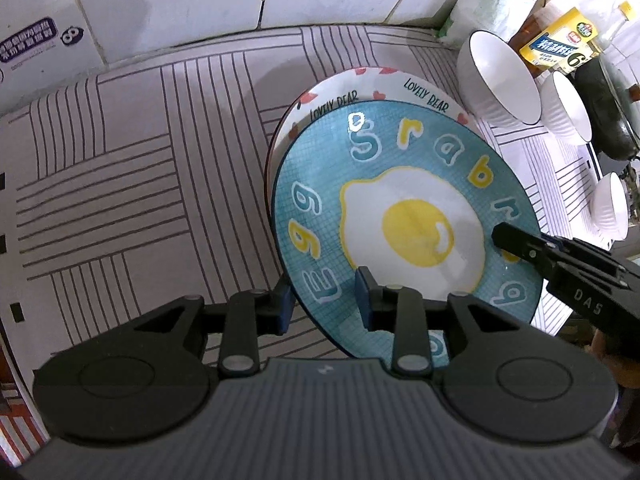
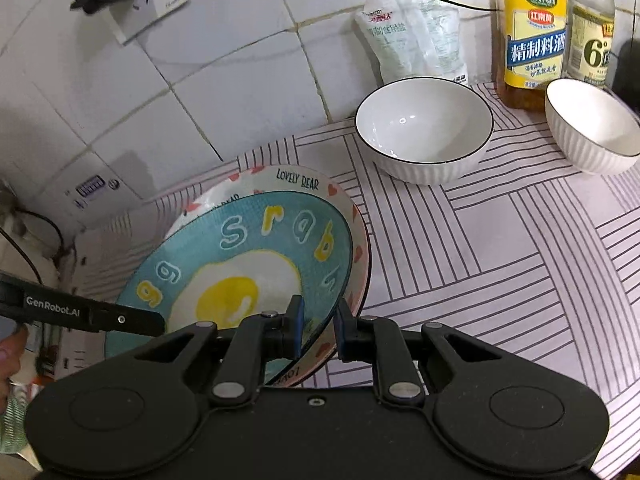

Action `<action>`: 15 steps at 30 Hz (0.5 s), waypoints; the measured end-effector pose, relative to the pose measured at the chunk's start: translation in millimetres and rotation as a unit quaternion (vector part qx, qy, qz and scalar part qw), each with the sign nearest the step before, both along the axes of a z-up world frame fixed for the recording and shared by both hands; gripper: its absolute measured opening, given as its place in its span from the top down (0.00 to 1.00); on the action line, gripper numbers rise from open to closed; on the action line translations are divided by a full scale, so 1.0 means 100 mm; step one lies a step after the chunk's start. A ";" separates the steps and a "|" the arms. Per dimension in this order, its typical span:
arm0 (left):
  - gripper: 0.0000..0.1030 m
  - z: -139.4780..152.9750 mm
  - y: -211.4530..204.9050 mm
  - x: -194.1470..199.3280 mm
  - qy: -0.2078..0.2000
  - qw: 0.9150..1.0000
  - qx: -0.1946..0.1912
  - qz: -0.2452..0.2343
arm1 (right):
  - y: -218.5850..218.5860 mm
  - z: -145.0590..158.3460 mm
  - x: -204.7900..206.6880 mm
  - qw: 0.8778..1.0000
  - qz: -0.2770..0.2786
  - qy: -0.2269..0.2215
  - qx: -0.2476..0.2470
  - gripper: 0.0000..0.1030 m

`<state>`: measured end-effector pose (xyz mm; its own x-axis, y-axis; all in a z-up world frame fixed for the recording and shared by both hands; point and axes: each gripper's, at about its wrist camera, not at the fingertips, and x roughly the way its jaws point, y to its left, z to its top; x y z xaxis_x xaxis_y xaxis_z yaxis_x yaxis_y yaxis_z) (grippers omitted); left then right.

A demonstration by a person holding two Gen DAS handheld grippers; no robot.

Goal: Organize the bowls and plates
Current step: 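Carry the egg plate with both grippers over the bunny plate stack, then lower the egg plate onto the stack and open both grippers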

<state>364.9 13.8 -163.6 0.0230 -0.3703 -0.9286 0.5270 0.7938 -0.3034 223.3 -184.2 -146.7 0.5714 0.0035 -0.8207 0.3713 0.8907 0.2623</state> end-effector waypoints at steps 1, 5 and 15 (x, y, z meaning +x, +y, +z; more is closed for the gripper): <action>0.71 -0.01 0.00 0.00 0.003 1.000 0.000 0.002 | 0.04 0.02 0.03 1.000 0.002 0.007 -0.015 0.79; 0.70 -0.06 -0.03 -0.02 0.010 1.000 0.009 0.009 | 0.21 0.08 0.13 0.996 0.008 0.036 -0.077 0.71; 0.72 -0.03 -0.12 -0.18 -0.012 1.000 0.027 0.000 | 0.39 -0.04 0.17 0.984 0.001 0.045 -0.172 0.63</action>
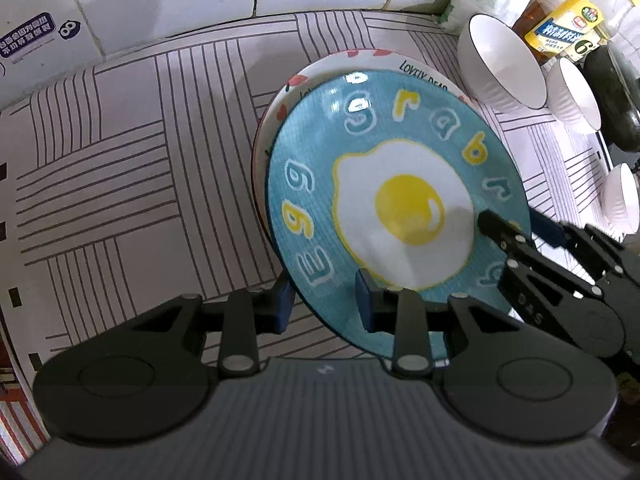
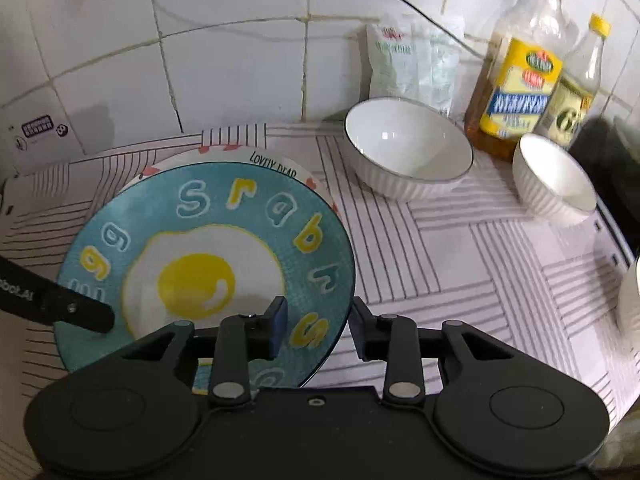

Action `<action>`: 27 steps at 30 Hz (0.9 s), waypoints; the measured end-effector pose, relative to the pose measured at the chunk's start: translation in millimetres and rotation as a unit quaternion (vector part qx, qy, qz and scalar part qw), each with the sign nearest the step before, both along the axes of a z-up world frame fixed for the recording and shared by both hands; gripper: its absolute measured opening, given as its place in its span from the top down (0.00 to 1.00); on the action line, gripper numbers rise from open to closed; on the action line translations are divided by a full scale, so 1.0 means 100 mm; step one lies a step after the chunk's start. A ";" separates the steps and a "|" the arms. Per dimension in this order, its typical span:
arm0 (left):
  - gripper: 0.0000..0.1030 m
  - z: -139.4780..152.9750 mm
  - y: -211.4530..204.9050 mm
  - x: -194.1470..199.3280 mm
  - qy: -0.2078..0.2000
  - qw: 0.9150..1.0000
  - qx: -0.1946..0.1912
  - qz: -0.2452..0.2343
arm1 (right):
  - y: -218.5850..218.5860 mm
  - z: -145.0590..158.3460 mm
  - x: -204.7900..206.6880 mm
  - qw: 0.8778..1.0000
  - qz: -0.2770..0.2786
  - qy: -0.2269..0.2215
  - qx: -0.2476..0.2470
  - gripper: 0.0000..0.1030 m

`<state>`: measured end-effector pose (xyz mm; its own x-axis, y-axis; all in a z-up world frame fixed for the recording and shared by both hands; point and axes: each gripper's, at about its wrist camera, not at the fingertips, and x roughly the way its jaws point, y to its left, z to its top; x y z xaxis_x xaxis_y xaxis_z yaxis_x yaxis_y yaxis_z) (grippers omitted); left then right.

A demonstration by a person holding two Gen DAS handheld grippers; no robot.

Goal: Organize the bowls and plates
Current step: 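Lower the egg plate onto the stack and open both grippers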

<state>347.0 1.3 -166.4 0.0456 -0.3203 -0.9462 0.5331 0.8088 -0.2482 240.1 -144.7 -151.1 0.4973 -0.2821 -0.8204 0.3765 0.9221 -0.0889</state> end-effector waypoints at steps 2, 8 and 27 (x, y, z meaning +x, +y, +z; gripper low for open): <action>0.72 0.00 -0.02 -0.04 -0.010 1.000 0.007 -0.003 | 0.04 -0.02 0.01 1.000 0.008 -0.005 -0.017 0.63; 0.75 0.13 -0.02 -0.13 -0.023 1.000 0.011 -0.010 | 0.05 0.07 -0.08 0.999 0.016 -0.031 -0.004 0.64; 0.53 1.27 0.00 -1.03 -0.092 0.994 0.003 -0.056 | -0.19 1.29 -1.10 0.987 0.075 -0.130 0.053 0.46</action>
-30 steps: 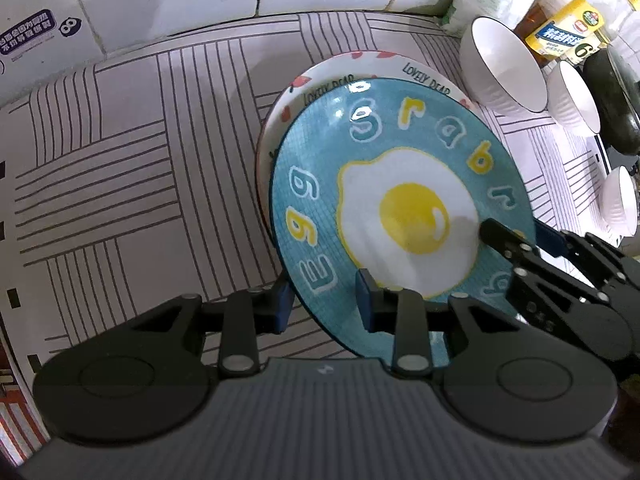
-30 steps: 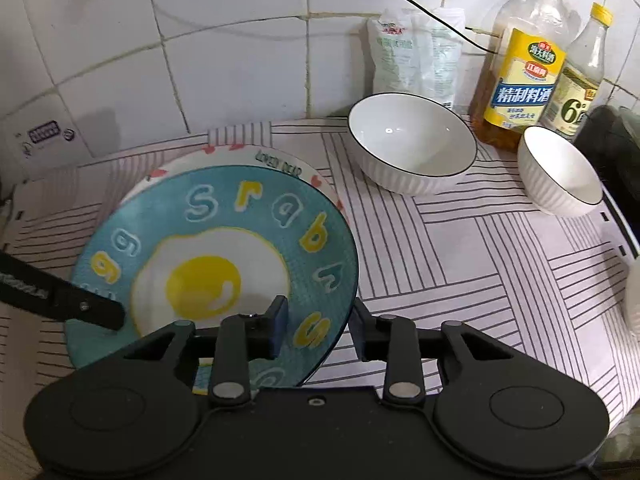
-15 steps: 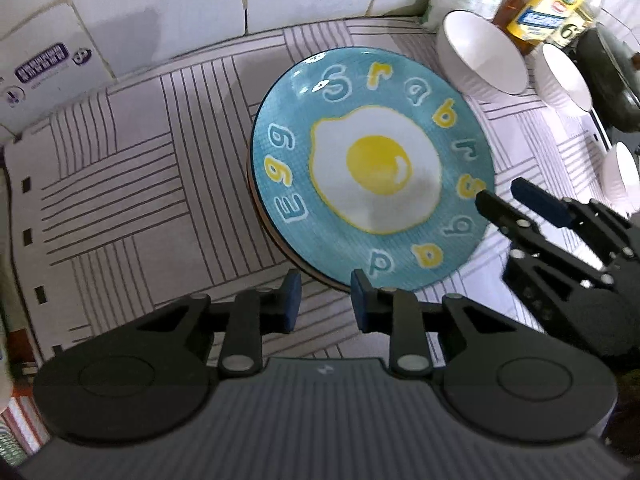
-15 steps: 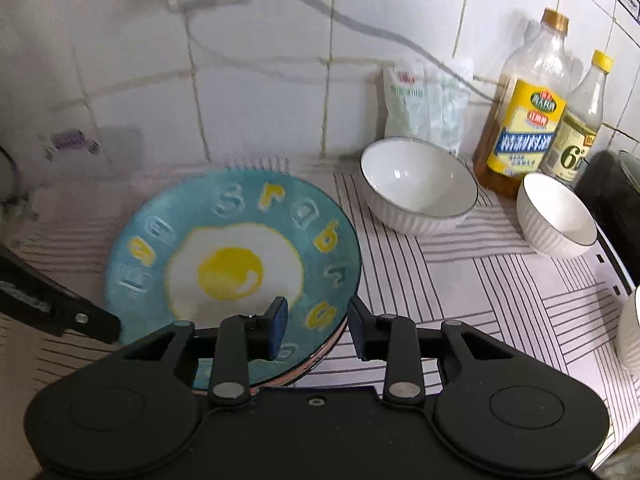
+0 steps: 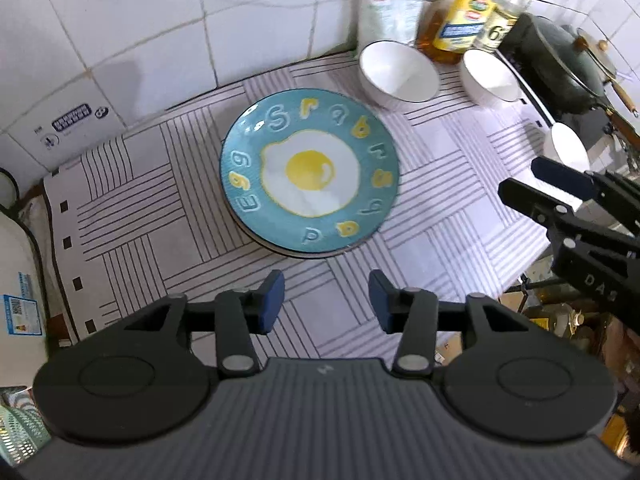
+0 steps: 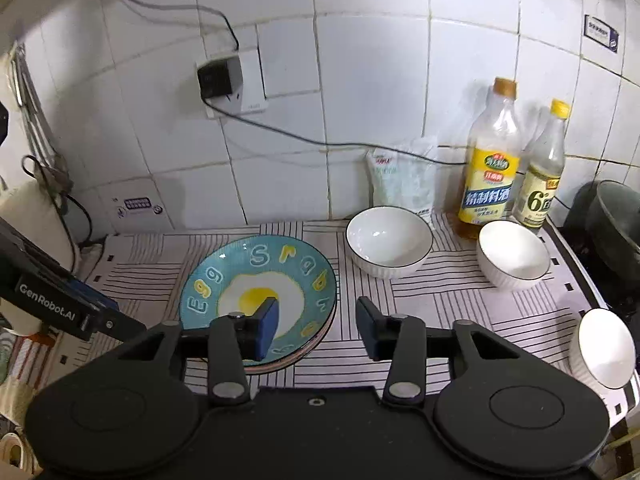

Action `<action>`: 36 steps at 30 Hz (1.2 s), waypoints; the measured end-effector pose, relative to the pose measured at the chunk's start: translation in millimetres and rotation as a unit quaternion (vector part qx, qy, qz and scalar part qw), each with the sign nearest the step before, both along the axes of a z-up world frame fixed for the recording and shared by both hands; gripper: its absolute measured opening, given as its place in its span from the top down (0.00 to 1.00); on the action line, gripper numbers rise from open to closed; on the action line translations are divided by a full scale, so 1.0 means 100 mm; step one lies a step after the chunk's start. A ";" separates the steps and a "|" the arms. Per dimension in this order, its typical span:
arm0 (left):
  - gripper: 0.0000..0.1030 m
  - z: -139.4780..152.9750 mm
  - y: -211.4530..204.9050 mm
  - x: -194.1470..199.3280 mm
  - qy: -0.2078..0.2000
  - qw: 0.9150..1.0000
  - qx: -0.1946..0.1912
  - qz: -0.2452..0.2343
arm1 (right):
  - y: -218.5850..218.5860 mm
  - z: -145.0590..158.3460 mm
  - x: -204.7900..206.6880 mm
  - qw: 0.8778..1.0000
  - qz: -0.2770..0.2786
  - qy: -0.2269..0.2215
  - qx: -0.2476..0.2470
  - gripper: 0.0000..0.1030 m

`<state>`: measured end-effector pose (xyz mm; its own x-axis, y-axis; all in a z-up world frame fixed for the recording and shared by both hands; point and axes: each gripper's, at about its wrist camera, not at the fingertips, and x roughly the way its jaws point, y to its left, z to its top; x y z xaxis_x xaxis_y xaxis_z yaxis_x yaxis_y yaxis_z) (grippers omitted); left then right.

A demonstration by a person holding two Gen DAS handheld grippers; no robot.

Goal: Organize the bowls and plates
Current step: 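Lower the egg plate onto the stack and open both grippers, then move both grippers to the white bowl near the stove and pinch its rim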

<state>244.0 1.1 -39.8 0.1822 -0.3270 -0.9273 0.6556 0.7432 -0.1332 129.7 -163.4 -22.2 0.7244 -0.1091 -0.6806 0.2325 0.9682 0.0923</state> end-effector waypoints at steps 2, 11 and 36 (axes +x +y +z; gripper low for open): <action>0.51 0.08 -0.06 -0.15 -0.010 1.000 0.003 -0.006 | -0.04 0.08 -0.11 1.000 0.012 -0.005 0.000 0.42; 0.32 0.37 -0.43 -0.79 -0.078 0.997 -0.004 0.004 | -0.40 0.26 -0.55 0.997 0.071 -0.010 -0.017 0.28; 0.05 0.06 -2.24 -1.55 -0.081 0.997 0.004 0.006 | -2.39 -0.48 -1.61 0.997 0.023 0.015 -0.073 0.02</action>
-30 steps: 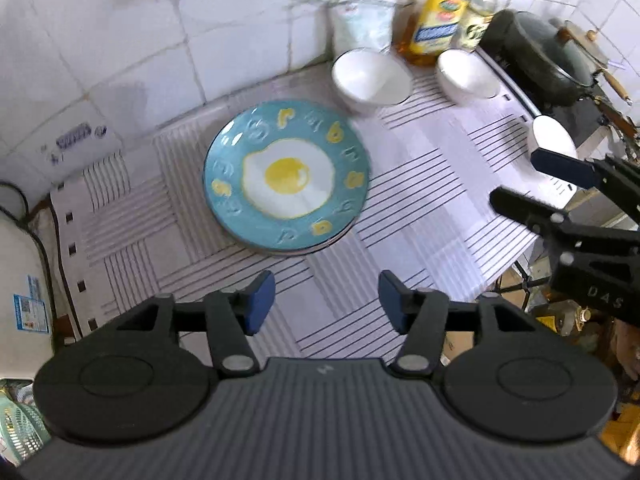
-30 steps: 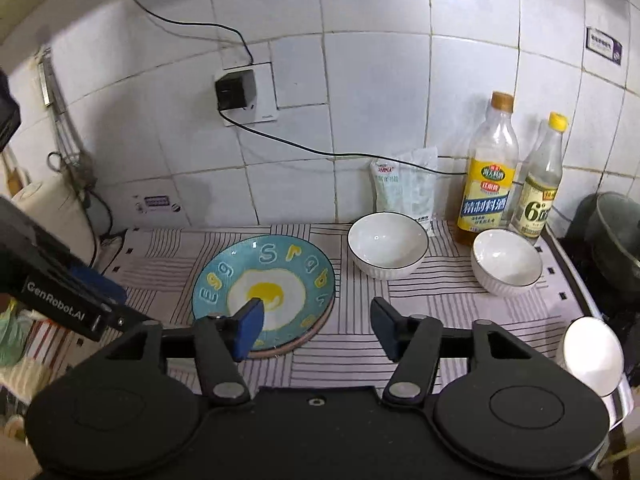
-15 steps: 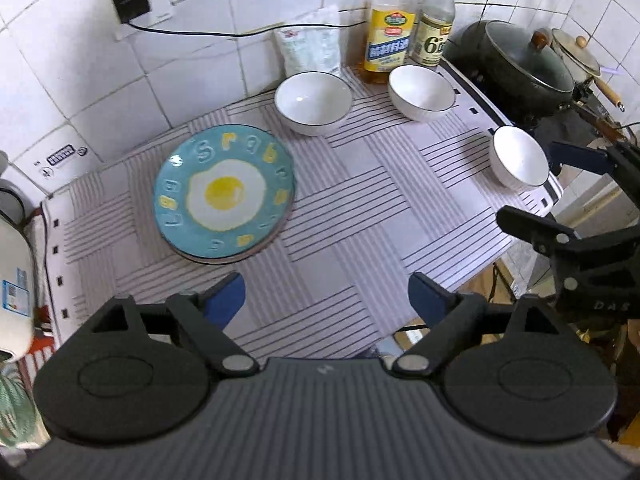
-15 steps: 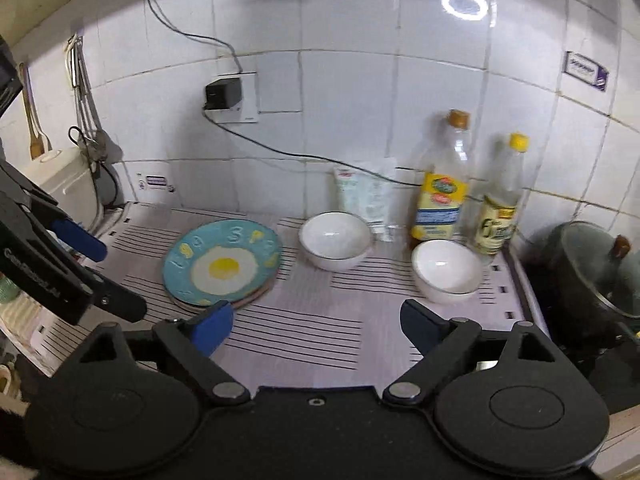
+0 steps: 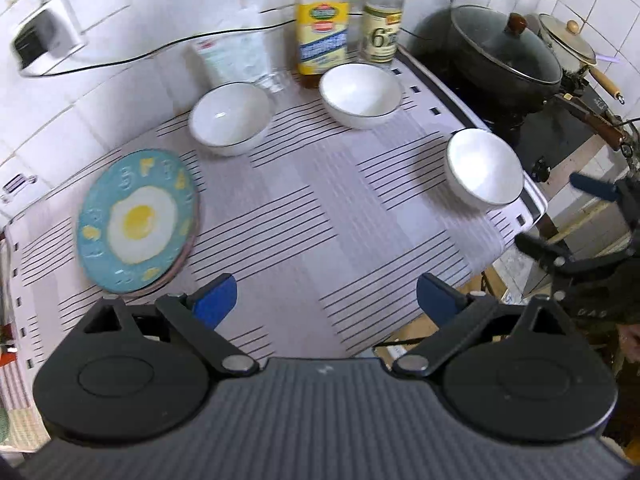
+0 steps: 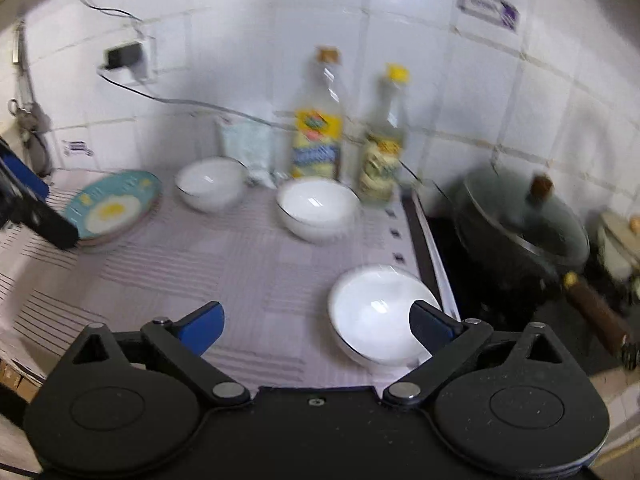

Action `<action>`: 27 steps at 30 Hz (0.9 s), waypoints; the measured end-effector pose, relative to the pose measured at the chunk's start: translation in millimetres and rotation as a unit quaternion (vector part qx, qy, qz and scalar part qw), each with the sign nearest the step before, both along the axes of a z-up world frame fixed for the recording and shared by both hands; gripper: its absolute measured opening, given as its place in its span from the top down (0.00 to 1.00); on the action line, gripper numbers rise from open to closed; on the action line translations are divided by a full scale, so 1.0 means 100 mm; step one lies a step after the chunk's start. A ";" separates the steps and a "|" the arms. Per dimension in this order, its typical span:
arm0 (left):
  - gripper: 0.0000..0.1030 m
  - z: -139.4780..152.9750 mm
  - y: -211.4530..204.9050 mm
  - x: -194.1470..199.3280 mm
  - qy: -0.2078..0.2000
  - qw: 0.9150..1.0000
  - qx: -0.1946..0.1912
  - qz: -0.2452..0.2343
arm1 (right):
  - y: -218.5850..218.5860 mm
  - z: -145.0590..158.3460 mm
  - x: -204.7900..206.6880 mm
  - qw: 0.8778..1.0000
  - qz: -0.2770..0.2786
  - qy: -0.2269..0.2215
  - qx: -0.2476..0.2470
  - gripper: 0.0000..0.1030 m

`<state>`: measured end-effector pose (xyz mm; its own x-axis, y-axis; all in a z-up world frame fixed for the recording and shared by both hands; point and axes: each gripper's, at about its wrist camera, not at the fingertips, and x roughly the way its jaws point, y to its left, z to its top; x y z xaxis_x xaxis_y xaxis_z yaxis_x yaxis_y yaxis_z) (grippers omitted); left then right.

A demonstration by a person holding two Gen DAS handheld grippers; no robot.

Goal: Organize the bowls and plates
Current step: 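Move both grippers to the white bowl near the stove and pinch its rim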

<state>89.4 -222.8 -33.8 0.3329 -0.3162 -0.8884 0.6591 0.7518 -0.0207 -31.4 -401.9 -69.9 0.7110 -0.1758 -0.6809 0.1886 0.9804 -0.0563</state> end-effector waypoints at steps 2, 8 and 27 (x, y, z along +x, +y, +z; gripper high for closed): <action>0.05 -0.08 -0.17 0.00 0.011 1.000 -0.015 0.004 | -0.17 -0.18 -0.04 1.000 -0.002 0.004 0.006 0.02; 0.05 -0.45 -0.61 0.11 0.082 0.993 -0.073 0.039 | -0.45 -0.74 -0.04 1.000 0.011 0.015 0.015 0.02; 0.34 -1.37 -1.71 0.40 0.107 0.991 -0.063 0.054 | -0.74 -1.29 0.33 0.999 0.008 -0.047 0.013 0.02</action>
